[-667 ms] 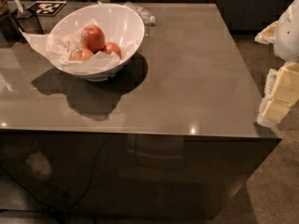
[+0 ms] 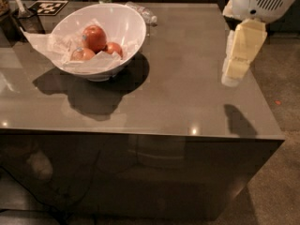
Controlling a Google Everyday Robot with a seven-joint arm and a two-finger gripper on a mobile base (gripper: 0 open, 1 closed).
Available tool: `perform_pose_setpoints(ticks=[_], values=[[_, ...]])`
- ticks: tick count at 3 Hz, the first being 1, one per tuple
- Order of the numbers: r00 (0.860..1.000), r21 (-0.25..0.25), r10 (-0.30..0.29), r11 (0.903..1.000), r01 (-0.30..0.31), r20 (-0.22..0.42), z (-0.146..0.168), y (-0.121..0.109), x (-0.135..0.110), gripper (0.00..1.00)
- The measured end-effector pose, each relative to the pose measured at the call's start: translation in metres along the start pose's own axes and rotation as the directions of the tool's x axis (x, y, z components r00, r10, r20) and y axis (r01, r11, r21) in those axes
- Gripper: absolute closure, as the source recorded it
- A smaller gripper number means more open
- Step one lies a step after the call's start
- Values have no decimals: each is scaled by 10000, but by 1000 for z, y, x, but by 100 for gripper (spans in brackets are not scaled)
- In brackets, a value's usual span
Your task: Pick apple from white bowl
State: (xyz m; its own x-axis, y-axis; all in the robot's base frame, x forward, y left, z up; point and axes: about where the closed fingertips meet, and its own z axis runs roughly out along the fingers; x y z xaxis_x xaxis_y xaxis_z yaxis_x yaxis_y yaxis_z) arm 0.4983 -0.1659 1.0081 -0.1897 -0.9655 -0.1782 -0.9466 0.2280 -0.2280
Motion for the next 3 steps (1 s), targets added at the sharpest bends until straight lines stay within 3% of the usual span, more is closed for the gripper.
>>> perform_pose_setpoints(ticks=[2,3], values=[[9980,646,-170,9978,132,602,-6,-17,-30,0],[9944,979,-585,9939,498,875,-23,-26,-66,0]])
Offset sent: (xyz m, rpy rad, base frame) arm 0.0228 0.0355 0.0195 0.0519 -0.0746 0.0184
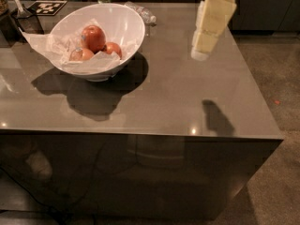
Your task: Pick apple from white bowl
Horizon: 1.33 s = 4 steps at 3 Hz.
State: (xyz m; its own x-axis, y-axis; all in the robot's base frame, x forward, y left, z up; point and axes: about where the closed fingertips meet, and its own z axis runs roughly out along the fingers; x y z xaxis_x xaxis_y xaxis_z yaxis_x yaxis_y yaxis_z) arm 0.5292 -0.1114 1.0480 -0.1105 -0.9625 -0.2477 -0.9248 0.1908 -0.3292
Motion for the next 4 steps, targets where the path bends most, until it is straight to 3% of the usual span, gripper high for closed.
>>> perform_pose_setpoints(ticks=[1,2,4], values=[[9961,188,-836,9964,831,275,-4,-22,-51,0],[9800,208,-1797,9837,1786,853,-2,-32,-94,0],[9668,707,-2091,9771,2006,1471,8,-52,-120,0]])
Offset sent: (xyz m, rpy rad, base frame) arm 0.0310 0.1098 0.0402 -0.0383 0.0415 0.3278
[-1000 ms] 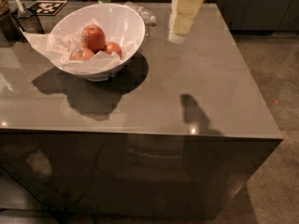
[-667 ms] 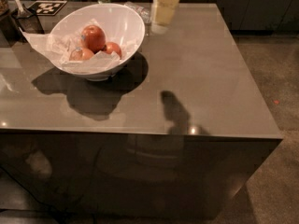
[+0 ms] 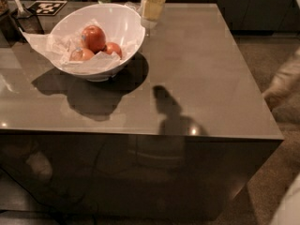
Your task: Pick apple from white bowl
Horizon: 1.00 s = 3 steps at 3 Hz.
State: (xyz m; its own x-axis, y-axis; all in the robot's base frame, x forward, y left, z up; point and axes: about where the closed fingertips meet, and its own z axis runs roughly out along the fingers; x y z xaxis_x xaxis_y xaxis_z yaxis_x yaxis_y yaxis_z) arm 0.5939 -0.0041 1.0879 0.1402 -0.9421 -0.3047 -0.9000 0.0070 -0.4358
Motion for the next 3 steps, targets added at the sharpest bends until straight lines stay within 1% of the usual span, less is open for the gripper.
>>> perform_pose_setpoints(ticks=[1,2,3], values=[[9981,-124,-306,9994,313,537,52,-52,-20,0],[9981,-122,-311,9994,317,535,53,-52,-20,0],[9972,-68,-635,9979,638,385,74,-63,-28,0]])
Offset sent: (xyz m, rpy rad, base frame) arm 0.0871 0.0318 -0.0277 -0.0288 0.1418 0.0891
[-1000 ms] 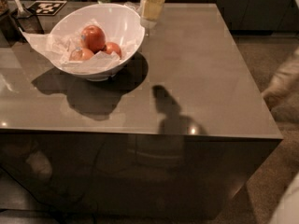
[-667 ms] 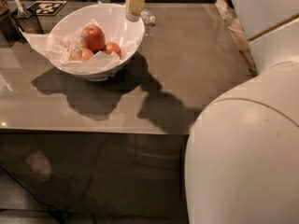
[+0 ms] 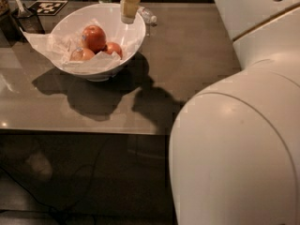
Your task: Pick apple from white bowl
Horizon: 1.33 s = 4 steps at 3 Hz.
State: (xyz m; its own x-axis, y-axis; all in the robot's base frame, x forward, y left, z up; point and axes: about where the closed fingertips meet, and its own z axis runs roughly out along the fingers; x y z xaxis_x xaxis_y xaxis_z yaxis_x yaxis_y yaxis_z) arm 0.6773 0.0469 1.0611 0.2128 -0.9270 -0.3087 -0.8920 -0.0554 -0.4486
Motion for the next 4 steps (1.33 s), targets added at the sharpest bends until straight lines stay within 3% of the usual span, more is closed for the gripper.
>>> perform_pose_setpoints(ticks=[1,3,4], values=[[9974,-213,-388,9991,375,-607,43,-22,2,0],[9976,125,-637,9979,640,-261,56,-33,-10,0],[9943,-216,-1062,9941,1060,-95,79,-30,-21,0]])
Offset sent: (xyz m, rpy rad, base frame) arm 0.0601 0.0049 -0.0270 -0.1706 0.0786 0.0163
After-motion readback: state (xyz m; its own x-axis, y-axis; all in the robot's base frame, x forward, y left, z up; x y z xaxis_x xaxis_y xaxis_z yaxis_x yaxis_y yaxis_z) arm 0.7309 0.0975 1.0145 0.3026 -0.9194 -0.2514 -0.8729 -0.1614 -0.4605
